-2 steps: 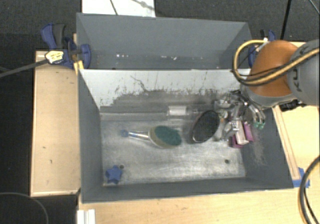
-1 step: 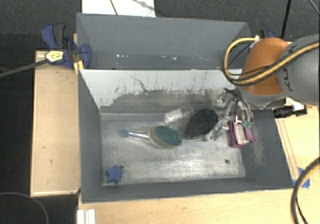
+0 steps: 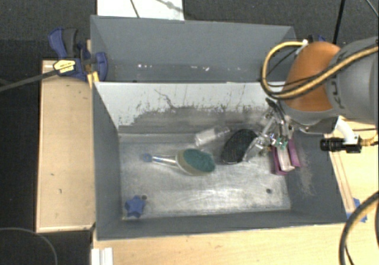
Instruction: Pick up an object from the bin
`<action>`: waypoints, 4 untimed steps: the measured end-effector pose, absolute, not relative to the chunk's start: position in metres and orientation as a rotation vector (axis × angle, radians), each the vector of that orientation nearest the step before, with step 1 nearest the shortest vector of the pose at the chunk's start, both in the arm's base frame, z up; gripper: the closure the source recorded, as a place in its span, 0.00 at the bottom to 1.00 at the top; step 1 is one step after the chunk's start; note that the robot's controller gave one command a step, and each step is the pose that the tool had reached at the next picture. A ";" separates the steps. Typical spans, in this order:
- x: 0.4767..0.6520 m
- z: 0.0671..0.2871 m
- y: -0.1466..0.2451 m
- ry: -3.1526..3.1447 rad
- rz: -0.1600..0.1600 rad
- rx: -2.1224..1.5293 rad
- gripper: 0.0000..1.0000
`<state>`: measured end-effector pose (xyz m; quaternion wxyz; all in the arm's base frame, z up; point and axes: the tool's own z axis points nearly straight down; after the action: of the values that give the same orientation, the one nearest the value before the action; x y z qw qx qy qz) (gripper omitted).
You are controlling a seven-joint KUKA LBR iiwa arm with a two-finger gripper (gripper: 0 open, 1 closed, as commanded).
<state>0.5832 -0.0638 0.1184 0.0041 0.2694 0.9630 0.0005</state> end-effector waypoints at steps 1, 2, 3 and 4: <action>0.579 0.077 -0.042 2.846 0.009 1.300 0.00; 0.581 0.079 -0.042 2.858 0.003 1.293 0.00; 0.581 0.080 -0.043 2.861 0.001 1.287 1.00; 0.581 0.084 -0.043 2.866 -0.002 1.276 1.00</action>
Offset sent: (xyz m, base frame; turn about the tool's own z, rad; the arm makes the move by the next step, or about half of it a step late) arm -0.0093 0.0221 -0.0484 0.3136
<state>0.5810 -0.0432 0.0844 0.0020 0.4066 0.9136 -0.0006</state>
